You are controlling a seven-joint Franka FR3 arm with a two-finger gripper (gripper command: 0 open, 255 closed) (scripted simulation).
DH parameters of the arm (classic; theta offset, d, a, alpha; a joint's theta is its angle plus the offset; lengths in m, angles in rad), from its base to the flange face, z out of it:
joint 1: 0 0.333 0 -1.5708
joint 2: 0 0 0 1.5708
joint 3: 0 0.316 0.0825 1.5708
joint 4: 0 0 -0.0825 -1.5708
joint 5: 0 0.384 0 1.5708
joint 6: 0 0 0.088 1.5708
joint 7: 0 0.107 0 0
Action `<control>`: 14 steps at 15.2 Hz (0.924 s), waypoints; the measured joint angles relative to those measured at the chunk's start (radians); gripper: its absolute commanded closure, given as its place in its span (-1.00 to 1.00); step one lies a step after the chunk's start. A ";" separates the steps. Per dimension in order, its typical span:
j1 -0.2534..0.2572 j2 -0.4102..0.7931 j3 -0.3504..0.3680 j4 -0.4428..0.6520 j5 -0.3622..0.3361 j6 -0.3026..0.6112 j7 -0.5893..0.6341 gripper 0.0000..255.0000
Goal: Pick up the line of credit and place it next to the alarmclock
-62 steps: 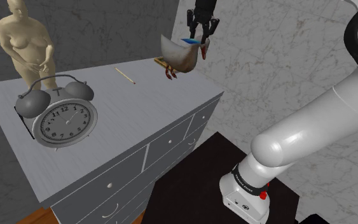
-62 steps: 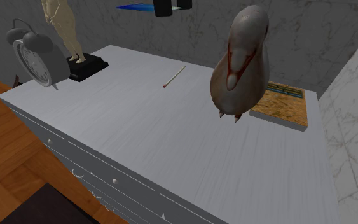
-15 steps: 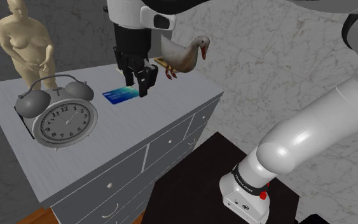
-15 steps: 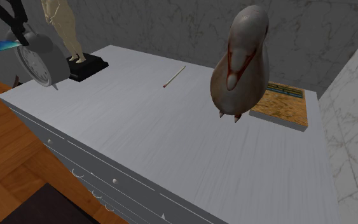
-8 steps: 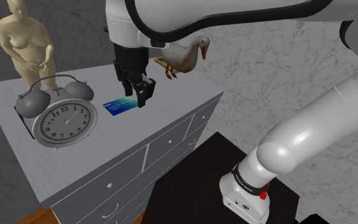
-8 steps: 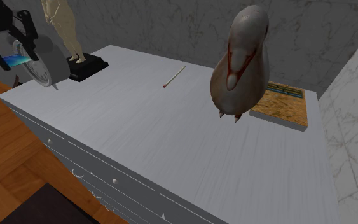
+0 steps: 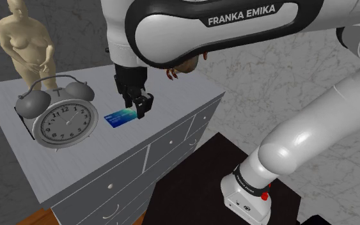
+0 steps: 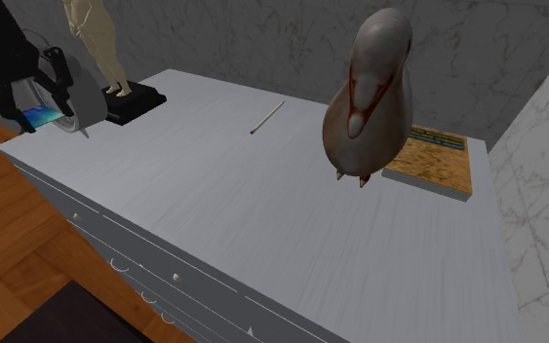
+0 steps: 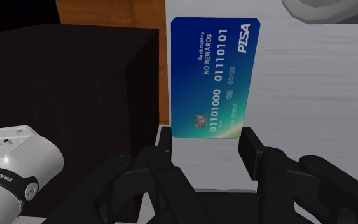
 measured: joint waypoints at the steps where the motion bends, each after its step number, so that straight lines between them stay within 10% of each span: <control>1: 0.000 0.007 0.003 -0.008 -0.004 0.013 0.005 1.00; 14: -0.003 0.091 0.028 -0.118 -0.062 0.185 0.067 1.00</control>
